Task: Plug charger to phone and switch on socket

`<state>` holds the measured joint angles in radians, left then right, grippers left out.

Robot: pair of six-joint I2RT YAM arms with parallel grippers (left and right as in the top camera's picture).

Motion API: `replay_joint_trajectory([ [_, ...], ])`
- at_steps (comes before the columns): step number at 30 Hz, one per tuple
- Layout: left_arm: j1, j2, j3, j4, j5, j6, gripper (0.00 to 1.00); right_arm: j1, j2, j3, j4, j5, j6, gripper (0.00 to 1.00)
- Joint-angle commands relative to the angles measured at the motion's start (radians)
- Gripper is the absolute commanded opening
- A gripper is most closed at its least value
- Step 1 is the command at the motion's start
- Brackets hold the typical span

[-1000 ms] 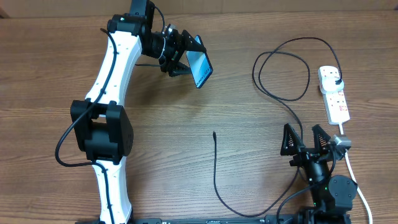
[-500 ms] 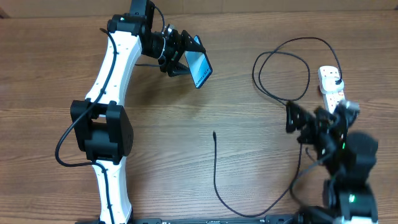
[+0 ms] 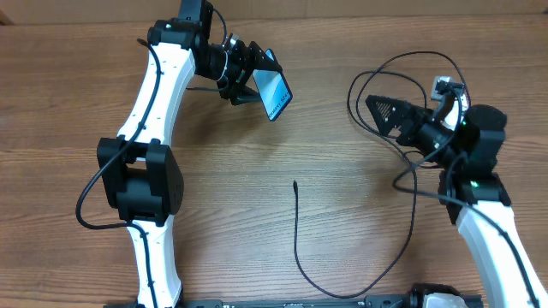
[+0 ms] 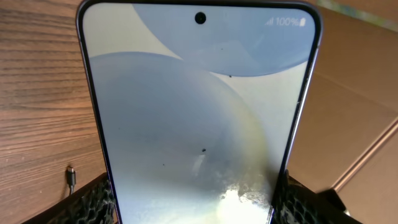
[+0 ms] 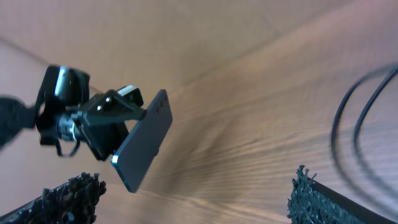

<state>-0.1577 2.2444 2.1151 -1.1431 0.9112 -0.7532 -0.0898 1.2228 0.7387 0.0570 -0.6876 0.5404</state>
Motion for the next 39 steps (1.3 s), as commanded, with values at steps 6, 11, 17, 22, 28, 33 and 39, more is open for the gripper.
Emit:
replay_joint_trajectory([
  [6, -0.015, -0.002, 0.032, 0.006, -0.055, -0.114, 0.04, 0.006, 0.137, 0.014, 0.056, -0.117, 0.285, 1.0],
  [11, -0.037, -0.002, 0.032, 0.006, -0.111, -0.179, 0.04, 0.006, 0.142, 0.014, 0.055, -0.126, 0.232, 1.0],
  [17, -0.08, -0.002, 0.032, 0.007, -0.185, -0.25, 0.04, 0.017, 0.142, 0.014, 0.054, -0.127, 0.193, 1.0],
  [22, -0.113, -0.002, 0.032, 0.01, -0.213, -0.302, 0.04, 0.061, 0.142, 0.014, 0.051, -0.125, 0.161, 1.0],
  [28, -0.163, -0.002, 0.032, 0.031, -0.212, -0.353, 0.04, 0.145, 0.143, 0.014, 0.046, -0.072, 0.158, 1.0],
  [33, -0.206, -0.002, 0.032, 0.034, -0.213, -0.393, 0.04, 0.204, 0.143, 0.014, 0.024, -0.008, 0.158, 1.0],
  [39, -0.252, -0.002, 0.032, 0.034, -0.213, -0.441, 0.04, 0.22, 0.143, 0.014, -0.033, 0.077, 0.159, 1.0],
])
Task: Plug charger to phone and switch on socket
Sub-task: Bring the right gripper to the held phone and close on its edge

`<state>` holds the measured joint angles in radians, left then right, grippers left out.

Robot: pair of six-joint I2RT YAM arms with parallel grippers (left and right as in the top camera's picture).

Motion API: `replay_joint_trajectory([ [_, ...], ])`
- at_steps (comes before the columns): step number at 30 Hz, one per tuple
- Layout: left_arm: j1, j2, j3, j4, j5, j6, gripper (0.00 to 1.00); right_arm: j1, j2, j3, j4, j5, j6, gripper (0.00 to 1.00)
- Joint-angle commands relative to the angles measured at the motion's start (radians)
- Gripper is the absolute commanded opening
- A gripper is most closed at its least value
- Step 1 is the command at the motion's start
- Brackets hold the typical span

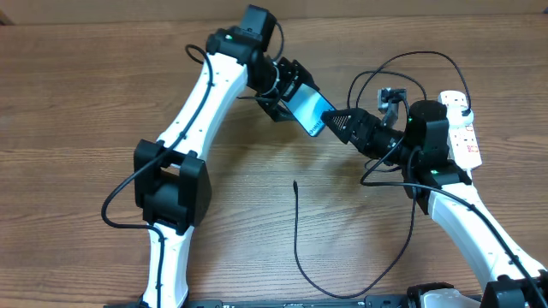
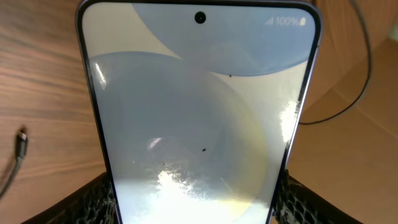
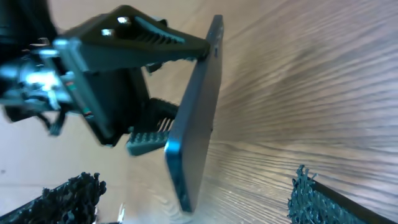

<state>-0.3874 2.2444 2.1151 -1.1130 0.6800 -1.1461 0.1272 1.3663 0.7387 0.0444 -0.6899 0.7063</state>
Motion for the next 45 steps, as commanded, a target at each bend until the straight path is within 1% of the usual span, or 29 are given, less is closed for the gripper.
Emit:
replay_joint_trajectory([
  [1, -0.029, -0.002, 0.032, 0.004, 0.018, -0.056, 0.04, 0.003, 0.0, 0.014, -0.035, 0.098, -0.003, 1.0],
  [6, -0.057, -0.002, 0.032, 0.008, 0.015, -0.09, 0.04, 0.003, -0.001, 0.014, -0.082, 0.14, -0.001, 1.0],
  [12, -0.08, -0.002, 0.032, 0.014, 0.014, -0.126, 0.04, 0.003, 0.0, 0.014, -0.084, 0.14, -0.001, 1.0],
  [19, -0.116, -0.002, 0.032, 0.023, -0.011, -0.142, 0.04, 0.003, 0.0, 0.014, -0.084, 0.14, -0.001, 1.0],
  [35, -0.17, -0.002, 0.032, 0.074, -0.01, -0.194, 0.04, 0.003, 0.0, 0.014, -0.111, 0.139, -0.001, 1.0],
  [40, -0.172, -0.002, 0.032, 0.074, -0.011, -0.203, 0.04, 0.003, 0.0, 0.014, -0.11, 0.14, -0.001, 0.87],
  [41, -0.172, -0.002, 0.032, 0.074, -0.011, -0.205, 0.04, 0.003, 0.0, 0.014, -0.11, 0.14, -0.001, 0.81],
  [43, -0.172, -0.002, 0.032, 0.074, -0.011, -0.204, 0.04, 0.003, 0.0, 0.014, -0.11, 0.14, -0.001, 0.79],
  [45, -0.174, -0.002, 0.032, 0.074, -0.01, -0.204, 0.04, 0.003, 0.0, 0.014, -0.111, 0.146, -0.002, 0.73],
])
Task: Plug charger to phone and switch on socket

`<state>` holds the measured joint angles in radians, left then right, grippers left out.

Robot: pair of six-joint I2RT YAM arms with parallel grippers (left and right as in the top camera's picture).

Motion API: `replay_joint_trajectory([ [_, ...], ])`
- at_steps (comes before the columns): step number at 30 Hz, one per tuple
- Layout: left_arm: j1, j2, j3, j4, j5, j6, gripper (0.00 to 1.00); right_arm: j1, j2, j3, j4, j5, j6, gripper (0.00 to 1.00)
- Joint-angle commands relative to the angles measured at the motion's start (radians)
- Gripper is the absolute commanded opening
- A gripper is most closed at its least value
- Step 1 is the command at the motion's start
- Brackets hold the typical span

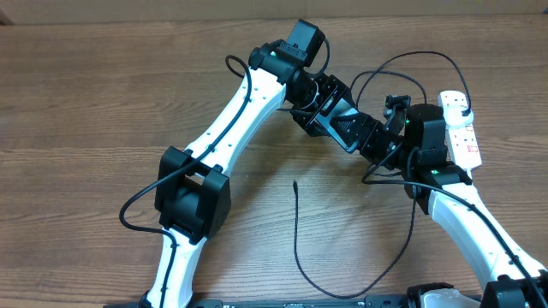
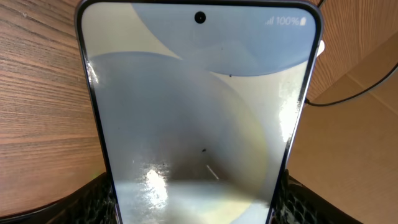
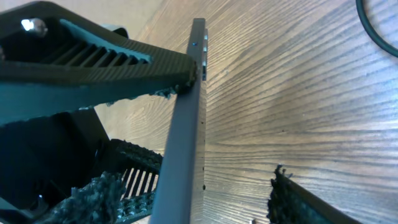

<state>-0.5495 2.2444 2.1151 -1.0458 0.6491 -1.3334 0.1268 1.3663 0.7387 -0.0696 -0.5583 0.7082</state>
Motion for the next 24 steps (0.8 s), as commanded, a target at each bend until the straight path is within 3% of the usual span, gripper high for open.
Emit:
replay_joint_trajectory([
  [1, -0.013, -0.002, 0.032, 0.006, 0.021, -0.017, 0.04, 0.003, 0.0, 0.014, 0.003, 0.02, -0.003, 0.7],
  [6, -0.016, -0.002, 0.032, 0.006, 0.019, -0.017, 0.04, 0.003, 0.0, 0.014, 0.003, 0.027, -0.011, 0.53],
  [9, -0.017, -0.002, 0.032, 0.007, 0.006, -0.018, 0.04, 0.003, 0.0, 0.014, 0.003, 0.026, -0.037, 0.49],
  [24, -0.043, -0.002, 0.032, 0.007, 0.002, -0.018, 0.04, 0.003, 0.0, 0.014, -0.004, 0.029, -0.089, 0.37],
])
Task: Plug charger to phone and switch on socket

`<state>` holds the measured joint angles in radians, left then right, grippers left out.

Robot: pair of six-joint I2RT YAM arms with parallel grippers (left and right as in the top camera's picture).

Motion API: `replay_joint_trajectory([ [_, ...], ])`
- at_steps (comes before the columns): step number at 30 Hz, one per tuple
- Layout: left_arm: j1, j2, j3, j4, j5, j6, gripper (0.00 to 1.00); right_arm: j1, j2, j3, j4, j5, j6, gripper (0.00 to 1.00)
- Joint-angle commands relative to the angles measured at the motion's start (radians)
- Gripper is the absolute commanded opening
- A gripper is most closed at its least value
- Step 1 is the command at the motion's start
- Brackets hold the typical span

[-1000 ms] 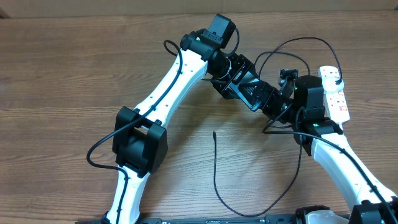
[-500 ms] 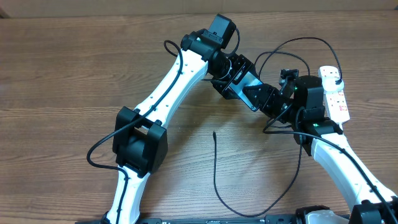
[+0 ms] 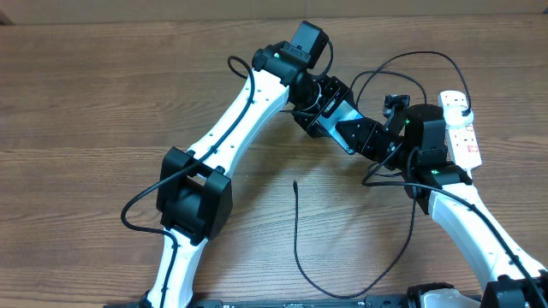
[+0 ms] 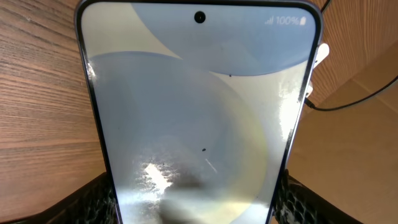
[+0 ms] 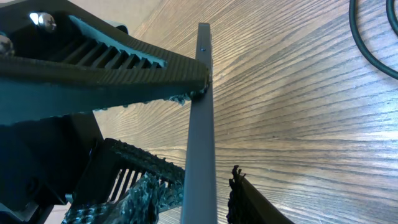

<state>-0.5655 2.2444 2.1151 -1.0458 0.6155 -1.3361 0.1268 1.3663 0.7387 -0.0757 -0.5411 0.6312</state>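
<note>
My left gripper (image 3: 321, 107) is shut on the phone (image 3: 342, 110), holding it up off the table with its lit screen (image 4: 199, 112) filling the left wrist view. Seen from the right wrist, the phone (image 5: 202, 124) is edge-on and stands between the fingers of my right gripper (image 5: 199, 199). That gripper is open, with narrow gaps on either side of the phone. The charger cable's plug tip (image 3: 294, 183) lies loose on the table below both grippers. The white socket strip (image 3: 460, 128) lies at the right.
Black cable (image 3: 402, 73) loops over the table behind my right arm and runs down past it to the front edge. The wooden table (image 3: 86, 128) spreads bare to the left. Cardboard (image 4: 360, 124) lies under the right side.
My right gripper's fingers have narrowed around the phone's end and now stand close on both sides of it. The left gripper and phone have hardly moved.
My left gripper first held the phone at the far left, with the right gripper open well to the right. Then both had come toward the middle and nearly met. Then the phone stood between the right fingers, which are now much closer together.
</note>
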Motion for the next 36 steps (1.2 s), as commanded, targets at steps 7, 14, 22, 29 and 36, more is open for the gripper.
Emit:
replay_joint_trajectory([
  [7, -0.034, -0.002, 0.032, 0.008, 0.035, -0.034, 0.04, 0.003, 0.0, 0.014, -0.01, 0.026, -0.012, 0.35],
  [14, -0.037, -0.002, 0.032, 0.011, 0.039, -0.05, 0.04, 0.003, 0.0, 0.014, -0.01, 0.033, -0.012, 0.33],
  [22, -0.039, -0.002, 0.032, 0.011, 0.085, -0.061, 0.04, 0.003, 0.0, 0.014, -0.009, 0.048, -0.012, 0.29],
  [29, -0.043, -0.002, 0.032, 0.011, 0.084, -0.063, 0.04, 0.003, 0.0, 0.014, -0.009, 0.051, -0.012, 0.15],
  [36, -0.044, -0.002, 0.032, 0.011, 0.083, -0.063, 0.04, 0.003, 0.0, 0.014, -0.009, 0.047, -0.003, 0.04],
])
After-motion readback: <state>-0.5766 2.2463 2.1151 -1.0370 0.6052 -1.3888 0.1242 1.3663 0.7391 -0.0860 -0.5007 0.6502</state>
